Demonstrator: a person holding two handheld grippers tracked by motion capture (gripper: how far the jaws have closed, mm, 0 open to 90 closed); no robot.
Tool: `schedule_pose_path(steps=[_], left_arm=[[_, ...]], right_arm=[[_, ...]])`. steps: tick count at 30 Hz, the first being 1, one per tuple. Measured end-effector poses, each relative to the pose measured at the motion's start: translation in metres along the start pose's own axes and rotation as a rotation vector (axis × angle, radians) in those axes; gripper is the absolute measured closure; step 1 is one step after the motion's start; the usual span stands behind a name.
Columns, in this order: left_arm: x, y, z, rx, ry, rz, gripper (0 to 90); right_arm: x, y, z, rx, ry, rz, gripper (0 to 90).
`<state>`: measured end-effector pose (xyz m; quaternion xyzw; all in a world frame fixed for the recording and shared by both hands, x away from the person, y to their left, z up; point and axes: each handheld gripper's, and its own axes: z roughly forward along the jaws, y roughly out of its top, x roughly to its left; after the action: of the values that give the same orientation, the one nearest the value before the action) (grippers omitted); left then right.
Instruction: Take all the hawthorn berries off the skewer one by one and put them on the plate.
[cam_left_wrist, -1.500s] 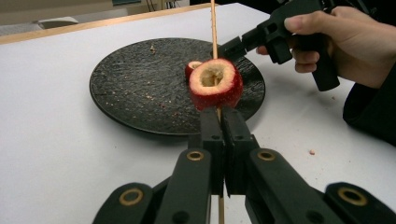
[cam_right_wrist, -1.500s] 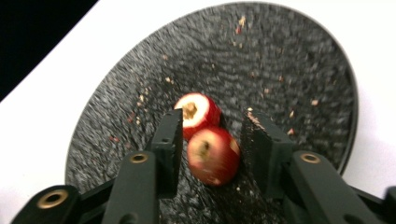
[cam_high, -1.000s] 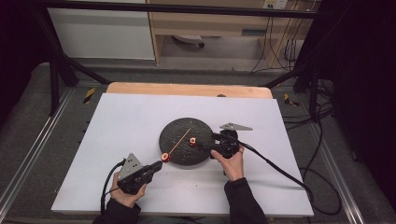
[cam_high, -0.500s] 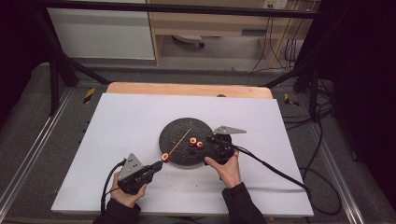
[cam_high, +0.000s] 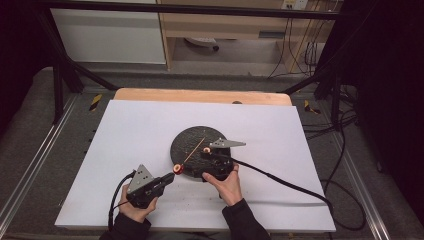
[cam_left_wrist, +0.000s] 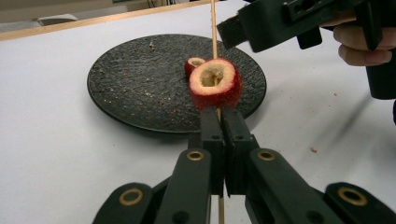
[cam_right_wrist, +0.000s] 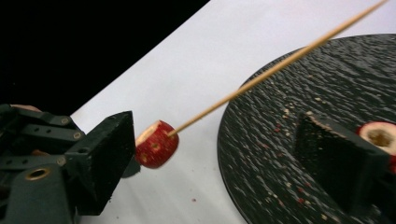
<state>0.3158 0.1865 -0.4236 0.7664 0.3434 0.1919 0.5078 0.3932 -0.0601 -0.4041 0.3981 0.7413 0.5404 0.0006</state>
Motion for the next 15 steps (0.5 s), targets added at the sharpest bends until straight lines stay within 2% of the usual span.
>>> schedule_pose_path(steps=[8, 15], left_arm=[[-0.001, 0.000, 0.000, 0.000, 0.003, 0.005, 88.4], [-0.003, 0.000, 0.001, -0.001, 0.004, 0.009, 88.3]], right_arm=[[0.009, -0.003, 0.014, 0.000, 0.064, 0.043, 32.5], [0.009, -0.009, 0.021, 0.018, 0.102, 0.087, 46.6]])
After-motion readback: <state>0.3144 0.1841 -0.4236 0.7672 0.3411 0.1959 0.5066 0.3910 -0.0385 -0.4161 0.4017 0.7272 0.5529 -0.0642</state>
